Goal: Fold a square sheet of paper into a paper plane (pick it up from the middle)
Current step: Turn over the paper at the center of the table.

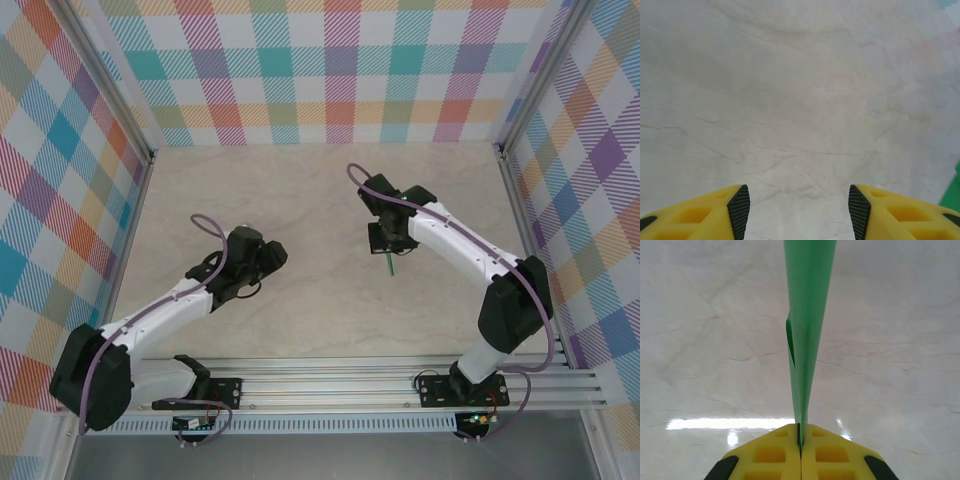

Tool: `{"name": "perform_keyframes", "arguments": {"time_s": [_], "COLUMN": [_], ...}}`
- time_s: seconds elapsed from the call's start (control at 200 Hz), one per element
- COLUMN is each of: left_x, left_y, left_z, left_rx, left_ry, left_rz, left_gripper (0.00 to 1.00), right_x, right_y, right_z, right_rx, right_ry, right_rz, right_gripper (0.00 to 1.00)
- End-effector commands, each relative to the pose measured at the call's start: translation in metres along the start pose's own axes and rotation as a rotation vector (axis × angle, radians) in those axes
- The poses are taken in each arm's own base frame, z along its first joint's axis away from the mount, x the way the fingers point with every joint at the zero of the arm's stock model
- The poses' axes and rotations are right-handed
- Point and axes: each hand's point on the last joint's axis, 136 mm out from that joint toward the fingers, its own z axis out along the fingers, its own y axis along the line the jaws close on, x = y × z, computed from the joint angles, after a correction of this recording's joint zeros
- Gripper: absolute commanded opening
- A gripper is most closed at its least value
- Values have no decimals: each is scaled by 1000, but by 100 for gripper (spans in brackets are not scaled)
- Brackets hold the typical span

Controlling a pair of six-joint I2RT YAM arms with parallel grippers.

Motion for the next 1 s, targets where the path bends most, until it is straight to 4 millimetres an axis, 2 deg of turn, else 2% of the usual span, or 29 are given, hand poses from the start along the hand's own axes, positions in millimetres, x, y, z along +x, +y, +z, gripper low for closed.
{"name": "perform_keyframes", "arguments": {"time_s": [0.0, 0.095, 0.25, 0.415, 0.59, 0.66, 0.75, 0.84, 0.895, 0.995], "left_x": [-18, -21, -24, -26, -23, -21, -19, -16, -15, -10], "left_y": [34, 49, 57, 60, 62, 62, 60, 55, 51, 41], "left_z": [-18, -32, -46, -54, -57, -56, -54, -50, -49, -41], "left_rx": [-113, -162, -182, -175, -173, -168, -156, -137, -120, -86], "left_ry": [-131, -164, -194, -211, -203, -195, -179, -157, -145, -104], "left_rz": [-80, -94, -96, -103, -101, -104, -101, -92, -86, -70], "left_gripper": [60, 61, 62, 62, 62, 62, 62, 62, 62, 63], "right_x": [23, 29, 35, 34, 26, 24, 21, 12, 7, -1], "right_y": [-22, -1, 61, 126, 161, 171, 192, 205, 205, 192], "right_z": [11, 30, 55, 73, 80, 83, 78, 57, 44, 27], "right_rx": [251, 259, 164, -5, -115, -151, -278, -407, -468, -569], "right_ry": [96, 153, 217, 272, 289, 298, 307, 264, 233, 188], "right_rz": [-91, -110, -159, -154, -139, -138, -137, -128, -120, -79], "right_gripper": [6, 7, 9, 11, 15, 24, 25, 33, 37, 44]}}
